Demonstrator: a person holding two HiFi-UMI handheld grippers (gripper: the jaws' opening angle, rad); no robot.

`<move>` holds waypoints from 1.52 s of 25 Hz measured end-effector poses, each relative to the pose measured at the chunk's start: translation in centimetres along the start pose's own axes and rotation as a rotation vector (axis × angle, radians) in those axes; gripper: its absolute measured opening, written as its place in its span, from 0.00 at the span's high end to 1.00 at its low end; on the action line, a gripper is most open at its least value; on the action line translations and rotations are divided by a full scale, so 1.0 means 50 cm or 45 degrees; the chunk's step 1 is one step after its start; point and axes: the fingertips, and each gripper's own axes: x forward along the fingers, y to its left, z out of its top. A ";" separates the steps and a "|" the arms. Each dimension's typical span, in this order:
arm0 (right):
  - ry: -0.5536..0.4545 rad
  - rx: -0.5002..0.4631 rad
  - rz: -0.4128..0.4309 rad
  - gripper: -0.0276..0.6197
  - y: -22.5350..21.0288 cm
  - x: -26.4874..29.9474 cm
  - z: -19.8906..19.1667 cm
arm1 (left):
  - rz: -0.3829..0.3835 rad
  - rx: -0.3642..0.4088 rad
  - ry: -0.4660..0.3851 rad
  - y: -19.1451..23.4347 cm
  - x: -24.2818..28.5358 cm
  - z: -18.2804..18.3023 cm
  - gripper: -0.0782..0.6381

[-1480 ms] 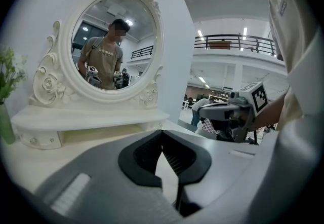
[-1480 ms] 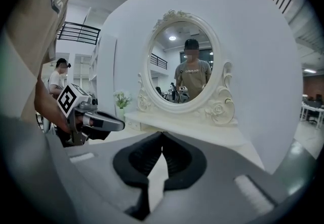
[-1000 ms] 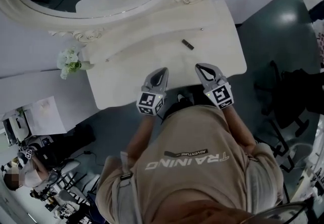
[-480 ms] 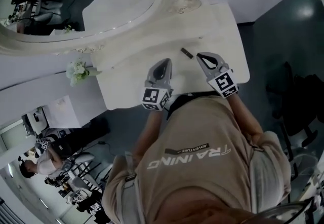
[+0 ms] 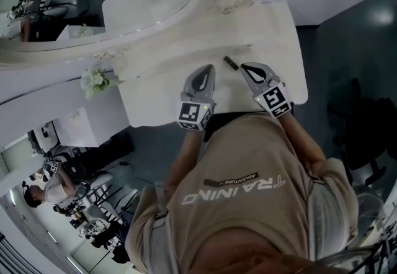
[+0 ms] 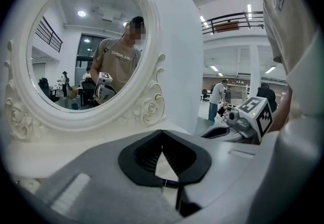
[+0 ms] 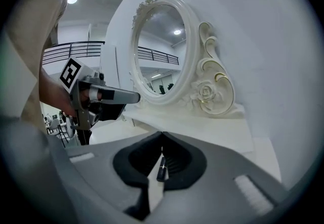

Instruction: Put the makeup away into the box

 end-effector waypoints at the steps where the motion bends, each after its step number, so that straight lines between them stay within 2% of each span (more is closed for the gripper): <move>1: 0.005 0.010 -0.009 0.95 0.008 0.002 -0.002 | -0.002 -0.009 0.000 0.004 -0.004 -0.004 0.88; 7: 0.034 -0.019 -0.085 0.95 0.037 0.004 0.015 | -0.036 -0.079 -0.066 0.036 -0.033 0.002 0.88; 13: 0.127 0.028 -0.201 0.95 0.049 -0.015 -0.001 | -0.119 -0.096 -0.069 0.038 -0.087 -0.027 0.88; 17: 0.174 0.084 -0.326 0.95 0.035 -0.027 -0.019 | -0.119 -0.124 -0.101 0.061 -0.118 -0.041 0.88; 20: 0.214 0.113 -0.352 0.95 0.038 -0.021 -0.034 | -0.097 -0.160 -0.083 0.091 -0.137 -0.072 0.88; 23: 0.287 0.100 -0.405 0.95 0.006 -0.007 -0.063 | -0.089 -0.185 -0.079 0.105 -0.139 -0.090 0.88; 25: 0.350 0.062 -0.414 0.80 -0.020 0.013 -0.091 | -0.099 -0.167 -0.094 0.104 -0.136 -0.086 0.88; 27: 0.389 0.060 -0.400 0.80 -0.039 0.036 -0.122 | -0.104 -0.164 -0.110 0.101 -0.136 -0.083 0.88; 29: 0.409 0.105 -0.422 0.80 -0.063 0.058 -0.153 | -0.103 -0.168 -0.116 0.101 -0.139 -0.086 0.88; 35: 0.421 0.362 -0.583 0.80 -0.151 0.080 -0.219 | -0.082 -0.221 -0.114 0.097 -0.147 -0.107 0.88; 38: 0.433 0.365 -0.598 0.80 -0.170 0.090 -0.214 | -0.049 -0.249 -0.112 0.109 -0.153 -0.116 0.88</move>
